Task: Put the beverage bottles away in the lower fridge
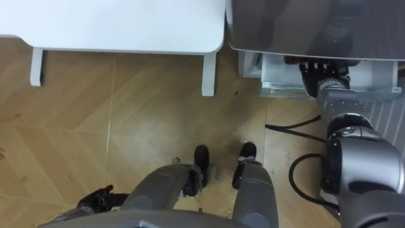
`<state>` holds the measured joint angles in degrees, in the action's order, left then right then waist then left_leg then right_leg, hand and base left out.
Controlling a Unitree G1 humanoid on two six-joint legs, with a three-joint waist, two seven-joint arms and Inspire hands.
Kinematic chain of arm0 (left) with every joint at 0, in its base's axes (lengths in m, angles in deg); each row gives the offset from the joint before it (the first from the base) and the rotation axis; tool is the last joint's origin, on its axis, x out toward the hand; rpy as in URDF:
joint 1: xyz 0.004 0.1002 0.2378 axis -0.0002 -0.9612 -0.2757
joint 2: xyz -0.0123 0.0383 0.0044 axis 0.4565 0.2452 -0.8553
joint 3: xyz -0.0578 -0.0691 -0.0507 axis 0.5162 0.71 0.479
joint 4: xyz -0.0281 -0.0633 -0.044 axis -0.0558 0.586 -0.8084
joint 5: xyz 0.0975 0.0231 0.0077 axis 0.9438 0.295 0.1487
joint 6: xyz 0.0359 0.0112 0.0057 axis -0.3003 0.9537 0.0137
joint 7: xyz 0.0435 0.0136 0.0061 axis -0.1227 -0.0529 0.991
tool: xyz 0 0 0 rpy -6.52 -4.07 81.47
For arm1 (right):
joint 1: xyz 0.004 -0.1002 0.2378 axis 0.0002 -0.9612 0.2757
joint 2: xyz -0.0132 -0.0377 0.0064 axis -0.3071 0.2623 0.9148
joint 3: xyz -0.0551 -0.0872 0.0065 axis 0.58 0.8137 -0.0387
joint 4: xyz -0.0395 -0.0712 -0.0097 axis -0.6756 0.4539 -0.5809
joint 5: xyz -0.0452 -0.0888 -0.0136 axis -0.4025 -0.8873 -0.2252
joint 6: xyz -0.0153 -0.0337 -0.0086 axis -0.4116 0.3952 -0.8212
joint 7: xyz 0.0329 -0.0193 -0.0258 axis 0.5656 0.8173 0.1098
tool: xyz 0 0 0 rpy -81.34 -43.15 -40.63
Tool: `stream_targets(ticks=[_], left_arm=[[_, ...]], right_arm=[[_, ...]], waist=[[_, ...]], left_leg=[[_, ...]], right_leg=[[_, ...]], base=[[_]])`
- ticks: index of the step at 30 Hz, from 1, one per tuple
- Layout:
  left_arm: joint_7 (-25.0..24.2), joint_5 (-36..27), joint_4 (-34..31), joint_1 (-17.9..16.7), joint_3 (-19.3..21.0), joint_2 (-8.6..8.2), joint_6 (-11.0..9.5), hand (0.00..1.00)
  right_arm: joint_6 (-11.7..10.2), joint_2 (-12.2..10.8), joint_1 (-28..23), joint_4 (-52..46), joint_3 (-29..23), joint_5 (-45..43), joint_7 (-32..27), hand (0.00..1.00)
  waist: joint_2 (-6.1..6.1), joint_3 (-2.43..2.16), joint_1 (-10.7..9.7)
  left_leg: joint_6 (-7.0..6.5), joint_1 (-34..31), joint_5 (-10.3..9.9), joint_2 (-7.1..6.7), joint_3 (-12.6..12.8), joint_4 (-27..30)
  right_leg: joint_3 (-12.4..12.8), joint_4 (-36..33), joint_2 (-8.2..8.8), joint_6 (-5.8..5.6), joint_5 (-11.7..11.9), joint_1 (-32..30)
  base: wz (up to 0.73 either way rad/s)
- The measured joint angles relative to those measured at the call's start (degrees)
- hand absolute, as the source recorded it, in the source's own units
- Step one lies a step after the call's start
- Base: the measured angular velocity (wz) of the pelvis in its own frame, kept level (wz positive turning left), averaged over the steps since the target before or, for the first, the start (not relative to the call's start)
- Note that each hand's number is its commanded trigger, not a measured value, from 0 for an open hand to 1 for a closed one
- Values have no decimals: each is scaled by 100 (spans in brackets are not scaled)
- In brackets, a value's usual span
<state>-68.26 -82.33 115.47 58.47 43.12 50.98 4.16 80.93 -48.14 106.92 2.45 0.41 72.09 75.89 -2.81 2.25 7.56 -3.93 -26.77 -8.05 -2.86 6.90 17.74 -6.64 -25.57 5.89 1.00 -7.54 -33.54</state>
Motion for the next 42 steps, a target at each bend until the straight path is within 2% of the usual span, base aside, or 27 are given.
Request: stream_targets(ticks=[17,28,34,36,42], left_arm=[[6,274,1,-16,61,1,83,0],[-38,806,-15,-4,321,5,-29,0],[-119,892,-73,-8,446,7,-50,0],[-118,1134,-109,-44,559,-12,-46,0],[-67,1224,-111,-171,1073,-50,-38,0]], right_arm=[[21,-2,-73,59,-123,-2,3,0],[57,-3,-372,269,-124,-134,5,0],[150,-3,-577,419,-113,-274,46,0],[225,-3,-669,399,-113,-328,46,0],[339,-25,-1001,391,-263,-389,46,0]], waist=[[-5,4,-4],[3,11,-64],[31,11,-90],[33,5,-102],[26,-15,-161]], left_leg=[[0,205,0,19,69,-70],[0,745,0,60,83,-247],[0,1141,-1,104,209,-451],[1,1253,-1,112,182,-482],[1,1672,-1,100,178,-581]], right_leg=[[0,100,-9,-7,0,216],[-219,398,-13,-41,-9,885],[-289,624,-65,-62,-29,1296],[-312,693,-95,-63,-28,1438],[-315,904,-133,-98,-48,1945]], base=[[0],[7],[2],[0],[4]])
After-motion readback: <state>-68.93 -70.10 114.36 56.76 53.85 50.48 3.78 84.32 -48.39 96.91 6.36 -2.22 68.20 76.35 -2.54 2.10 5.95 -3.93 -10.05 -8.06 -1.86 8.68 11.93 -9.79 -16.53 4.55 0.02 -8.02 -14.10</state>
